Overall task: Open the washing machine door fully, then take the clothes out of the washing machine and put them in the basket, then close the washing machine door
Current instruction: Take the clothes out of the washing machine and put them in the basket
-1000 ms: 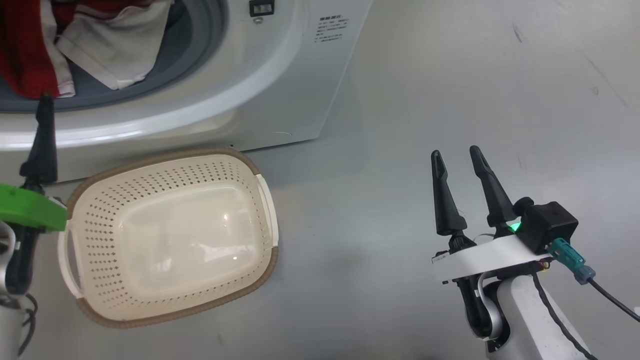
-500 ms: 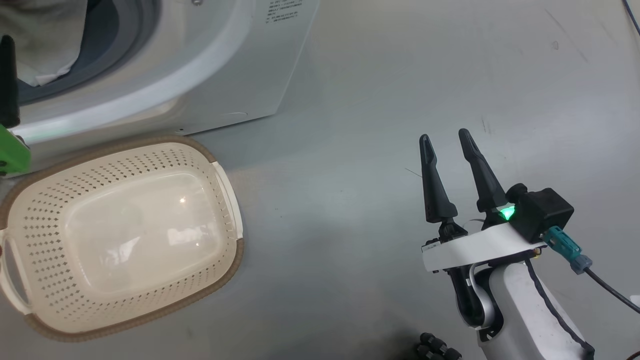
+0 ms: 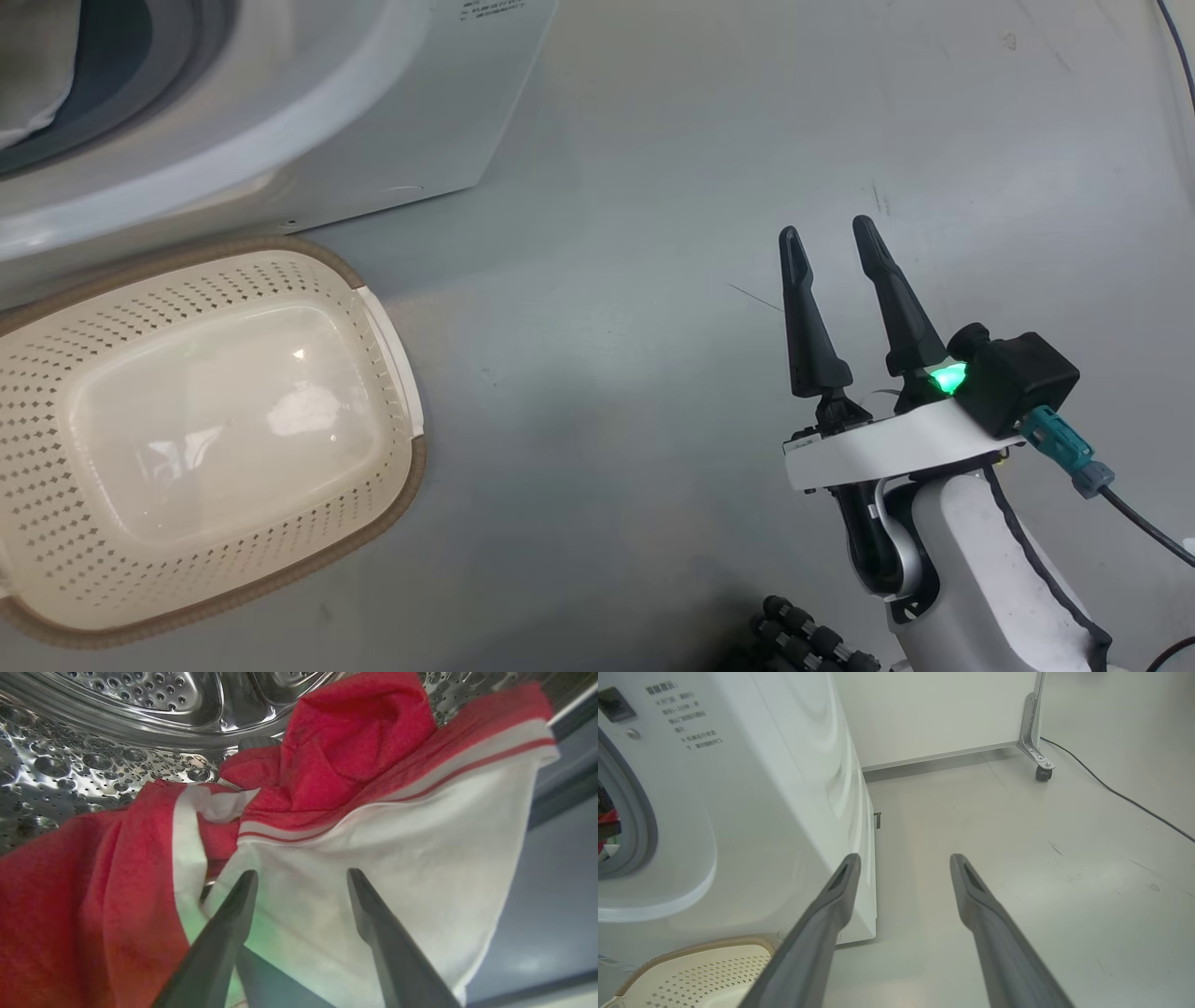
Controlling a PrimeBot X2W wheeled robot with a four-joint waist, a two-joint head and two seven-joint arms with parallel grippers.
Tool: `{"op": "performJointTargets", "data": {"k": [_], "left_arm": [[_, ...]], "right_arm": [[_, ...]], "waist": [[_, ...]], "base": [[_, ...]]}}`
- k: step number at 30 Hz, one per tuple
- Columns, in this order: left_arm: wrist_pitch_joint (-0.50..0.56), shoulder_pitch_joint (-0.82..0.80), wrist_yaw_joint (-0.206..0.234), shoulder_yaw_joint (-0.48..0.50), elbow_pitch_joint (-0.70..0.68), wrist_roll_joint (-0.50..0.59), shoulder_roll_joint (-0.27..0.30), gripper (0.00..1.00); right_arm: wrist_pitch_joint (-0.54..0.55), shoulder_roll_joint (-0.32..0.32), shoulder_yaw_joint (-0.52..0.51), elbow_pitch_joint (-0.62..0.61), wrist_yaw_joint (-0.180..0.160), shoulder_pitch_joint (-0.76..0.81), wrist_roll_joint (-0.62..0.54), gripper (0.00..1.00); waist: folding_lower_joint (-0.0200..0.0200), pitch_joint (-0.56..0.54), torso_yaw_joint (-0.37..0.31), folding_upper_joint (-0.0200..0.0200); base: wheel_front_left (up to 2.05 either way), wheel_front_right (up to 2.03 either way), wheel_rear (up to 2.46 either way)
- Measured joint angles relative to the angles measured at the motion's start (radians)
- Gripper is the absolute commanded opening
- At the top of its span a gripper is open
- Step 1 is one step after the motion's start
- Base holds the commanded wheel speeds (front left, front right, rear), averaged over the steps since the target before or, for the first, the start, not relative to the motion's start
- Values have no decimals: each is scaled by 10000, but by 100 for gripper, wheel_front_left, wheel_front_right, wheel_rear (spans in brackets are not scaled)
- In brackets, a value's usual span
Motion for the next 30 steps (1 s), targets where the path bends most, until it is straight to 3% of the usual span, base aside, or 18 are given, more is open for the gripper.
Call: {"op": "performJointTargets", "data": {"k": [6,25,26,27,28,30], "left_arm": [[387,-426,176,-167,625,130,-23,100],[1239,-1700,182,-660,1818,245,-284,100],[1292,-1761,174,-671,1910,244,-313,96],[1315,-1794,171,-681,1956,244,-314,5],[1317,-1814,157,-704,2002,244,-316,0],[1319,-1883,81,-746,2079,244,-357,0]], "right_arm": [[0,4,119,0,-77,-11,6,100],[0,8,314,58,-178,-222,-6,100],[0,8,314,58,-190,-254,-6,100],[0,8,314,58,-192,-275,-6,100],[0,8,314,58,-205,-299,-6,100],[0,8,314,59,-265,-348,-6,100]], "waist": [[0,87,-17,0],[-1,216,-18,0],[-1,214,-17,0],[-1,212,-15,0],[-1,209,-12,0],[-1,199,-4,0]], "base": [[0,0,0],[0,0,0],[0,0,0],[0,0,0],[0,0,0],[0,0,0]]}}
